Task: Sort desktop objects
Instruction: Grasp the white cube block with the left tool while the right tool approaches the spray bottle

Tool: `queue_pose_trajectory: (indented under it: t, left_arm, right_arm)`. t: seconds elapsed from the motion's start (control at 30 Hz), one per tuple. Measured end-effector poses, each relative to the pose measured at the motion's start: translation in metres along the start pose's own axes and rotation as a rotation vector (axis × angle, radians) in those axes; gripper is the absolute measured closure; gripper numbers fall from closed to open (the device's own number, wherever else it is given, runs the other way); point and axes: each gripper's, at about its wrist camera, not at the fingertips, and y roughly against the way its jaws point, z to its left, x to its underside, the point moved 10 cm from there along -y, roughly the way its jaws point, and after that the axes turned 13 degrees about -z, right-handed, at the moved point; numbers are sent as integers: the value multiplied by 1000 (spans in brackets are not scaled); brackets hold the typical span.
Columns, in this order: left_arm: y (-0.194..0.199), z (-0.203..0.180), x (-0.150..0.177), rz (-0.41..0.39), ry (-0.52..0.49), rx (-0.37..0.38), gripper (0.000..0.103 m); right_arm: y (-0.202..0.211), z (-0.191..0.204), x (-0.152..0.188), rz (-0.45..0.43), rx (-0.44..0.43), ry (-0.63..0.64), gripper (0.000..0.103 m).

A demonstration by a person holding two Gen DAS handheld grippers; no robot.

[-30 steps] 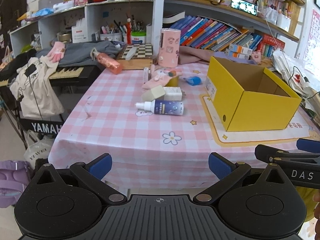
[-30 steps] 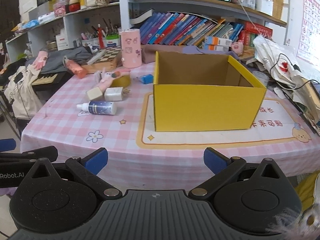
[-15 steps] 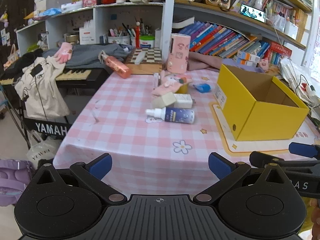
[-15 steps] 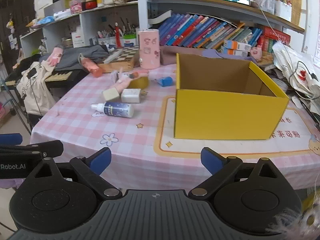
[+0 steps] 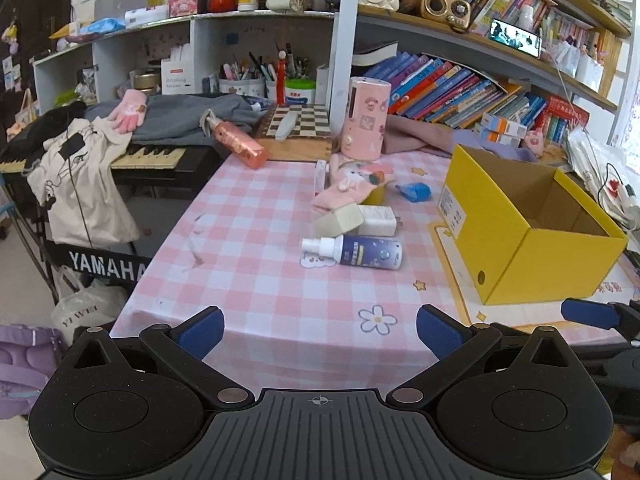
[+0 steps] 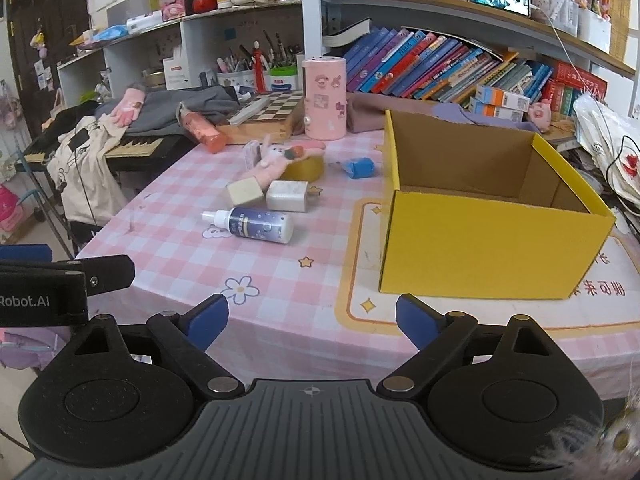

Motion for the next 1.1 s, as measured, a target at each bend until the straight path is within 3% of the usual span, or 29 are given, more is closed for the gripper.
queue_pose_trajectory:
  t: [0.33, 0.83, 1.1]
  left_arm:
    - [-37, 6, -22, -9, -5, 16, 0]
    - [-97, 8, -47, 26, -9, 51, 1]
    - [-137, 9, -46, 75, 27, 51, 1]
  right_arm:
    - [-35, 21, -9, -5, -58, 65, 19]
    - [-86, 28, -23, 26, -86, 88, 19]
    - [-111, 35, -20, 56, -135, 175, 20]
